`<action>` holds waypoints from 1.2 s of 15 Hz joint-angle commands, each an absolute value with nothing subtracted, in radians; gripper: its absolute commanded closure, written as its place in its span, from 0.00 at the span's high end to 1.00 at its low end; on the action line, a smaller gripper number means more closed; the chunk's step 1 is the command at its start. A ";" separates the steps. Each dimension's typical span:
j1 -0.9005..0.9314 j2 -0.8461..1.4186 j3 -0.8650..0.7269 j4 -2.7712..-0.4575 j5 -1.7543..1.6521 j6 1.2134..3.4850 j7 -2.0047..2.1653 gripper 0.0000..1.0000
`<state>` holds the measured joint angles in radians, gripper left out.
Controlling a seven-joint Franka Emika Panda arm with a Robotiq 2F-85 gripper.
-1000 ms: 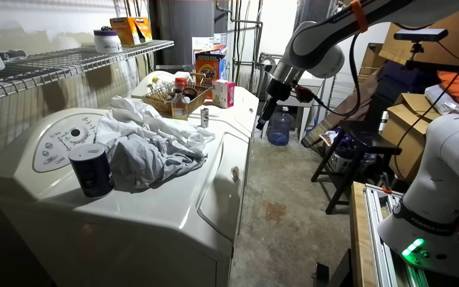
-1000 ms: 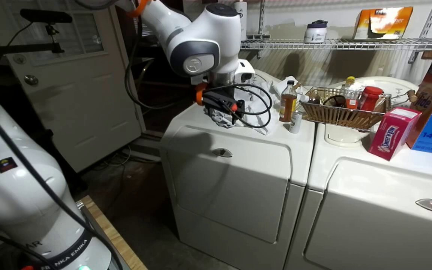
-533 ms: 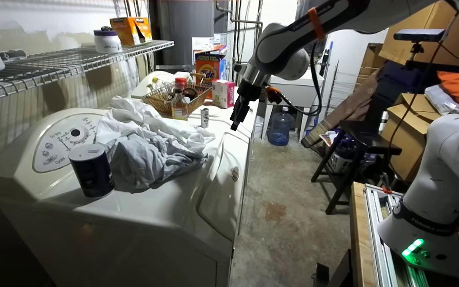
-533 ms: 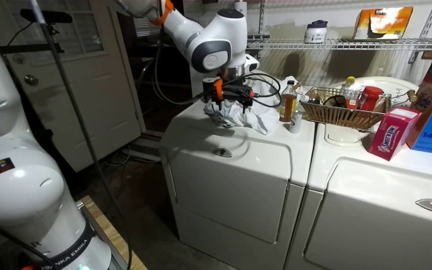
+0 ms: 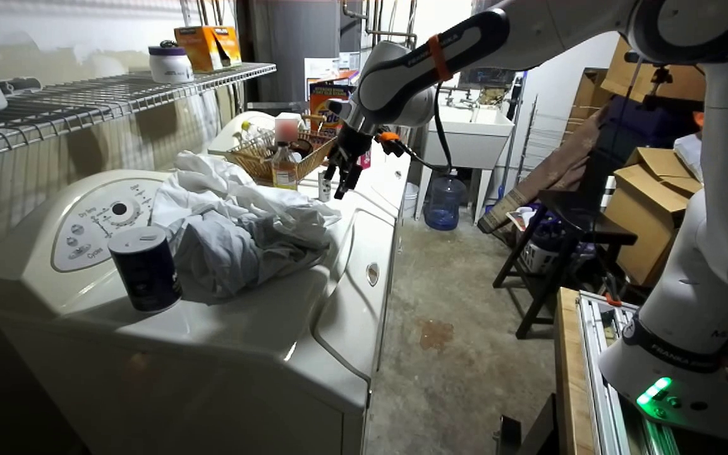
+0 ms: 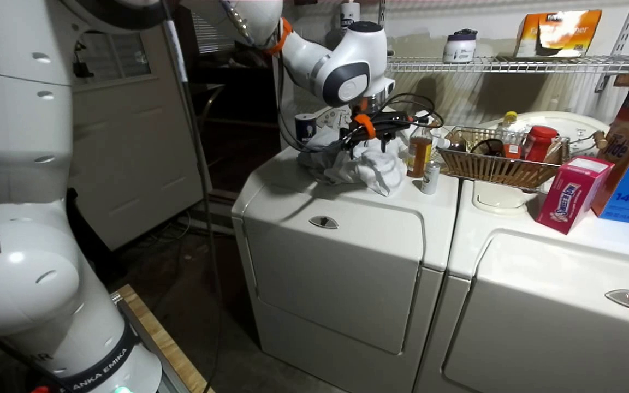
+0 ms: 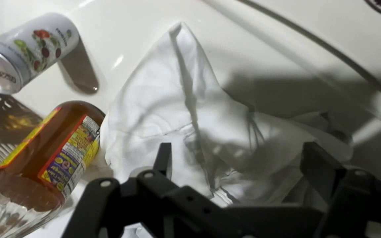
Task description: Pick up the white clothing then place it back down on the washing machine.
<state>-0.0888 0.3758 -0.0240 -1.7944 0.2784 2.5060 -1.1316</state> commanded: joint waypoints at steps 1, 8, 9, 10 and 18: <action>-0.133 0.404 0.026 -1.763 0.251 2.507 -1.143 1.00; -0.155 0.463 0.056 -1.700 0.263 2.518 -1.201 1.00; -0.158 0.472 0.065 -1.696 0.267 2.517 -1.202 1.00; -0.167 0.485 0.078 -1.691 0.267 2.521 -1.225 1.00; -0.228 0.600 0.174 -1.654 0.282 2.632 -1.383 1.00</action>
<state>-0.1845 0.5369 0.1190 -1.7077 0.2721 2.5795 -1.2937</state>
